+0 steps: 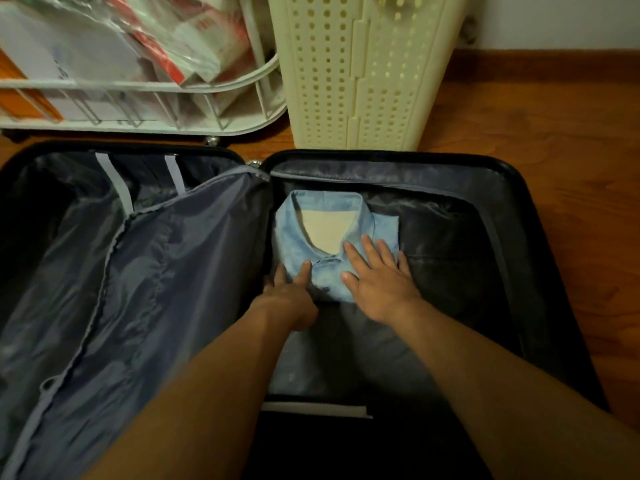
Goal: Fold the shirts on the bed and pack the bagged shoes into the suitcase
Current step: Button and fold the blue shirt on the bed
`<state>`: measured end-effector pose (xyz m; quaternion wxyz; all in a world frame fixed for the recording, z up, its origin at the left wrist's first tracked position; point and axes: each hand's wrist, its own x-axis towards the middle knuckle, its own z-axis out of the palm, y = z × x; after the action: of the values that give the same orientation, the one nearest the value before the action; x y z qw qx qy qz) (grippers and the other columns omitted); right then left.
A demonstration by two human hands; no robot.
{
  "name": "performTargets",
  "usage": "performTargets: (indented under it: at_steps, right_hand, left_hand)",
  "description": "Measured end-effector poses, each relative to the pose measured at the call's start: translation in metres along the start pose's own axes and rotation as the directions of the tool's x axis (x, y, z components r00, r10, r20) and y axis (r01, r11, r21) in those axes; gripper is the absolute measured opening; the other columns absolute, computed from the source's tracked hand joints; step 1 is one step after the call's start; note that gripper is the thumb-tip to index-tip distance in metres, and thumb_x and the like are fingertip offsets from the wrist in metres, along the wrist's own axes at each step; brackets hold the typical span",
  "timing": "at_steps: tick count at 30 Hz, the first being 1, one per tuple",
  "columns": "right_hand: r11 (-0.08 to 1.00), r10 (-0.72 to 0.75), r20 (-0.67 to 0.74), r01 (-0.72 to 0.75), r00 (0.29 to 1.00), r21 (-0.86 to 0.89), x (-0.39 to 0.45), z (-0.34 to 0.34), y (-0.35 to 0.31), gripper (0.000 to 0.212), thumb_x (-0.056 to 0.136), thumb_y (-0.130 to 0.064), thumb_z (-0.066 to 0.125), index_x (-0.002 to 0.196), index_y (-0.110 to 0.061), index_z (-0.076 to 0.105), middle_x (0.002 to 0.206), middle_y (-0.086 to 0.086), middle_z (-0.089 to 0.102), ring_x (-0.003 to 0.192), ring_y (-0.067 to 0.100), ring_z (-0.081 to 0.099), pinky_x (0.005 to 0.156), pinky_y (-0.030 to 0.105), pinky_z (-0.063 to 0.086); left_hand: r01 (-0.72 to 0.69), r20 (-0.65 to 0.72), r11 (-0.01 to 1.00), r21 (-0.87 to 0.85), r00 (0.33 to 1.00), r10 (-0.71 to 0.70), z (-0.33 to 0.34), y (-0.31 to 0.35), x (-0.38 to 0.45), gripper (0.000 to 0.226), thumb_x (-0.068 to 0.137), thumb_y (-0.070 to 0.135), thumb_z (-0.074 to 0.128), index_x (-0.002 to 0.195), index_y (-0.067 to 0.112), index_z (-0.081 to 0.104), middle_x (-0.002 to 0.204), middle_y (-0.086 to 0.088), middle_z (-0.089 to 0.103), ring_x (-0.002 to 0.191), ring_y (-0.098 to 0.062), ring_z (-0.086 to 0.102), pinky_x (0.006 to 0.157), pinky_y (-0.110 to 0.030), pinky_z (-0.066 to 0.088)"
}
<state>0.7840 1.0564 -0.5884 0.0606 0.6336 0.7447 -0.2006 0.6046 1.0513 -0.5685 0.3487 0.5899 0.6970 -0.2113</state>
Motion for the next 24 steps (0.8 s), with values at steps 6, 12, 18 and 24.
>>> performTargets:
  at_steps: [6, 12, 18, 24]
  right_hand:
    - [0.984, 0.114, 0.174, -0.087, 0.978, -0.155, 0.006, -0.038, -0.010, 0.071, 0.101, -0.053, 0.036, 0.160, -0.033, 0.002, 0.168, 0.005, 0.002, 0.153, 0.033, 0.007, 0.122, 0.057, 0.000]
    - [0.924, 0.095, 0.161, -0.026, 0.982, -0.381, -0.059, -0.110, -0.104, 0.060, 0.094, -0.041, 0.055, 0.147, -0.023, 0.035, 0.146, 0.011, 0.042, 0.135, 0.036, 0.040, 0.111, 0.050, 0.030]
    - [0.924, -0.167, 0.132, 0.202, 0.977, -0.325, -0.167, -0.219, -0.309, 0.034, 0.097, -0.025, 0.047, 0.128, -0.015, 0.056, 0.132, 0.013, 0.055, 0.121, 0.036, 0.053, 0.097, 0.046, 0.046]
    - [0.772, -0.621, -0.026, 0.606, 0.783, -0.192, -0.326, -0.269, -0.573, 0.017, 0.100, -0.022, 0.047, 0.111, -0.013, 0.058, 0.115, 0.013, 0.054, 0.111, 0.037, 0.054, 0.076, 0.038, 0.040]
  left_hand:
    - [-0.116, -0.103, 0.982, -0.152, 0.990, 0.101, -0.008, -0.007, -0.060, 0.072, 0.095, 0.031, 0.051, 0.159, 0.038, 0.018, 0.165, -0.015, 0.016, 0.145, -0.041, 0.033, 0.118, -0.046, 0.032]
    - [-0.216, -0.339, 0.939, -0.266, 0.933, 0.119, -0.044, -0.070, -0.181, 0.031, 0.092, 0.032, 0.047, 0.117, 0.027, 0.065, 0.122, -0.012, 0.068, 0.110, -0.038, 0.063, 0.095, -0.043, 0.053]
    - [-0.127, -0.551, 0.933, -0.338, 0.830, -0.087, -0.110, -0.221, -0.362, 0.029, 0.095, 0.031, 0.046, 0.109, 0.022, 0.069, 0.113, -0.017, 0.070, 0.104, -0.040, 0.065, 0.087, -0.045, 0.055]
    - [-0.012, -0.642, 0.855, -0.519, 0.666, -0.381, -0.132, -0.392, -0.579, 0.025, 0.092, 0.024, 0.050, 0.103, 0.020, 0.072, 0.100, -0.011, 0.073, 0.092, -0.035, 0.067, 0.077, -0.038, 0.054]
